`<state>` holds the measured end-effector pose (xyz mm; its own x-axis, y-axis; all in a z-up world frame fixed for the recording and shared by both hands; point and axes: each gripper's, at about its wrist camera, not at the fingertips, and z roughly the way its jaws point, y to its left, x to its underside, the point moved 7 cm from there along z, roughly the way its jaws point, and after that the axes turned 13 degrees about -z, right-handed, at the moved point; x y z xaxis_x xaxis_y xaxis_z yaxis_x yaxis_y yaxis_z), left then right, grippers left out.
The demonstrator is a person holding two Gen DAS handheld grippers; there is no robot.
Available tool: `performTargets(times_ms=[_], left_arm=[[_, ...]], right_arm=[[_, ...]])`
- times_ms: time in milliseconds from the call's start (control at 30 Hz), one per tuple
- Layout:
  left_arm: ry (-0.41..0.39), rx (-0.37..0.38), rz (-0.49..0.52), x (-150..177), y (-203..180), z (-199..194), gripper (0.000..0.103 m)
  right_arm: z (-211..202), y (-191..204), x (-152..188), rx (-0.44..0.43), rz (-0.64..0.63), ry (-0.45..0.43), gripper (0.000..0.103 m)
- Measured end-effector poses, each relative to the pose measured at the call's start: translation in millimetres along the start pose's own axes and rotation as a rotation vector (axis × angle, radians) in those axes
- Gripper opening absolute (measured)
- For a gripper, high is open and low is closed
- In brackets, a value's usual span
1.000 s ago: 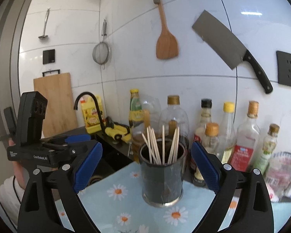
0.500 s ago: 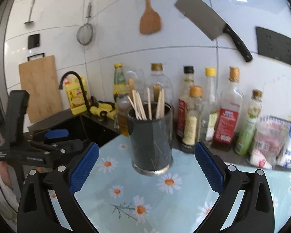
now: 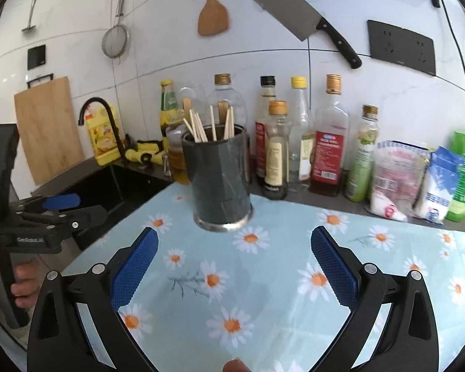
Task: Organize utensils
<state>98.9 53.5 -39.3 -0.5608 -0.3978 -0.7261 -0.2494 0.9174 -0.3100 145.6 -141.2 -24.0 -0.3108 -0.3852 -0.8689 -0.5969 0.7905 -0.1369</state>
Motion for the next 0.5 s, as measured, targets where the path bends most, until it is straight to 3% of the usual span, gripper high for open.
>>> performTargets(times_ms=[200, 500], left_arm=[[0.007, -0.028, -0.026, 11, 1, -21, 0.097], [0.023, -0.053, 0.013, 20, -6, -32, 0.097]], right_arm=[[-19, 11, 13, 0.020, -0.007, 0.043, 0.095], [-20, 7, 37, 0.010, 0.122, 0.187, 0.095]])
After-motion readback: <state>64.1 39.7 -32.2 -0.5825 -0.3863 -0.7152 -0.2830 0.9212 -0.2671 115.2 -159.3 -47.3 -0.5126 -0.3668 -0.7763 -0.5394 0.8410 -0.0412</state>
